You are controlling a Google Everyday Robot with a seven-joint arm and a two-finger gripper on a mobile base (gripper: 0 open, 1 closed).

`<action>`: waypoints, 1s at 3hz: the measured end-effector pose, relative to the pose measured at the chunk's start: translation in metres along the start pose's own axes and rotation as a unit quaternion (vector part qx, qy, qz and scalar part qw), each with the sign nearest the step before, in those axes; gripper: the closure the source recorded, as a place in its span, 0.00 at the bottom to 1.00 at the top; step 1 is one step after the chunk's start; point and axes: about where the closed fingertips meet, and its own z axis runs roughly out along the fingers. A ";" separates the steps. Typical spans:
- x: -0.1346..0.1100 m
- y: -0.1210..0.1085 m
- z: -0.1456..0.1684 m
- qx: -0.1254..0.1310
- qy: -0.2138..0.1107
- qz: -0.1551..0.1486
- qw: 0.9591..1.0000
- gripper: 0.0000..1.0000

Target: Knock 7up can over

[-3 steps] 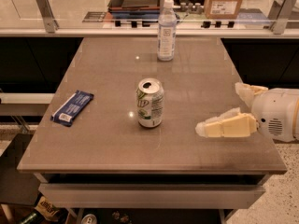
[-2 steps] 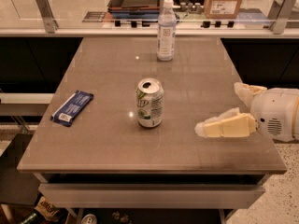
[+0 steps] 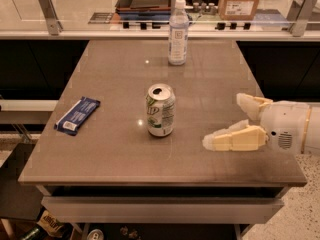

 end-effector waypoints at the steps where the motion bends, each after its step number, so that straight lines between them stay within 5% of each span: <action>1: -0.004 0.012 0.015 -0.050 -0.047 -0.007 0.998 0.00; 3: -0.004 0.037 0.050 -0.120 -0.082 -0.053 0.988 0.00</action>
Offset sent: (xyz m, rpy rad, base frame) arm -0.0051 0.0641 -0.0079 0.1857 -0.1756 0.2873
